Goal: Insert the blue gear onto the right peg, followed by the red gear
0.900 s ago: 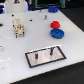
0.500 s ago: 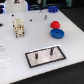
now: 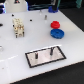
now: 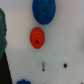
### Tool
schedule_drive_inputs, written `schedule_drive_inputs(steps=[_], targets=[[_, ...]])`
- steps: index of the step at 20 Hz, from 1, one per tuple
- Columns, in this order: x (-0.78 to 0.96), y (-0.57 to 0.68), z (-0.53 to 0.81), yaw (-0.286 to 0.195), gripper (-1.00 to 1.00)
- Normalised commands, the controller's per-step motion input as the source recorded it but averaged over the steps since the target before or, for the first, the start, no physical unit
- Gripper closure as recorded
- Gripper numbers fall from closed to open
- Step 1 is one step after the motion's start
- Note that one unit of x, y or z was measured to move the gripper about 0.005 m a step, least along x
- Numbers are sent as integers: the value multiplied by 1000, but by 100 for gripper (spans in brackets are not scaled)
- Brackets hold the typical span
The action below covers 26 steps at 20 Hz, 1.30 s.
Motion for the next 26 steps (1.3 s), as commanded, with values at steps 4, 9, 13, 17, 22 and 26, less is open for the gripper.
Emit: schedule_drive_inputs(steps=[4,9,13,17,22,26], targets=[[-128,304,-535,0,-100],[-167,143,-549,0,-100],[-234,5,-522,0,-100],[-280,-178,-498,0,-100],[-278,-209,-471,0,-100],[-260,-196,-425,0,-100]])
